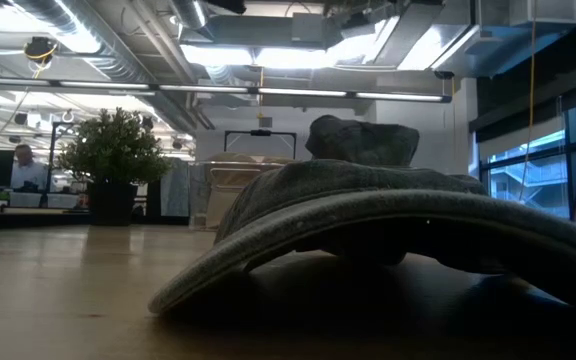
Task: Pick & Place hat
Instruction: Put the brown cap into the left transparent bin
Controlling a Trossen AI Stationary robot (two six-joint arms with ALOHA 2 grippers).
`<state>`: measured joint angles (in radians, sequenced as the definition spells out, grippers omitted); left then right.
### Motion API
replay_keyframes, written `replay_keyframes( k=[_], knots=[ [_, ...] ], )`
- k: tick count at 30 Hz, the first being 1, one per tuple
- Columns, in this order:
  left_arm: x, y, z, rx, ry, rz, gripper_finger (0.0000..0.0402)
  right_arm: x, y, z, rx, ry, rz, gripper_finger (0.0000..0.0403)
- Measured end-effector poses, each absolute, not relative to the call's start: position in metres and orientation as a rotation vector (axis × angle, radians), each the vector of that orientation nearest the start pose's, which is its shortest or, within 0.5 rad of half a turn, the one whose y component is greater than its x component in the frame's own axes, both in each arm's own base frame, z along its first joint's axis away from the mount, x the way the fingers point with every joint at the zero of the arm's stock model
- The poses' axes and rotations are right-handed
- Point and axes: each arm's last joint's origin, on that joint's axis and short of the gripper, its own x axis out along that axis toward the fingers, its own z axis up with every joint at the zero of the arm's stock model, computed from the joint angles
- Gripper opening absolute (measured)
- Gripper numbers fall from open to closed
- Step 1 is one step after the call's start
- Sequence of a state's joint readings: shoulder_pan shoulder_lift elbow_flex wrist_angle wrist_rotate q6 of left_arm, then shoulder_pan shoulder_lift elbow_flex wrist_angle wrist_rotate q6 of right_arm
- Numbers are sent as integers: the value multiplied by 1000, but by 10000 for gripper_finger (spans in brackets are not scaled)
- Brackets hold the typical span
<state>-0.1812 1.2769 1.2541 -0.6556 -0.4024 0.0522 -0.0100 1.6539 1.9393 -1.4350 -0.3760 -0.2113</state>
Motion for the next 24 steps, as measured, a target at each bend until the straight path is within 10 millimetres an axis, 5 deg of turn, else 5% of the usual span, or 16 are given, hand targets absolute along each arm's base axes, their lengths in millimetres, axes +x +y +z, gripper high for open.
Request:
replay_keyframes(
  k=[8, 14, 24],
  knots=[
    [264, -52, 335, 75, 782, -18, 128, 310, 78, 339, 45, 1218, 539, 217],
    [264, -81, 322, 26, 861, -93, 128, 308, 123, 300, -9, 1193, 575, 217],
    [255, -128, 311, -32, 912, -166, 128, 295, 139, 231, 134, 1283, 496, 217]
  ],
)
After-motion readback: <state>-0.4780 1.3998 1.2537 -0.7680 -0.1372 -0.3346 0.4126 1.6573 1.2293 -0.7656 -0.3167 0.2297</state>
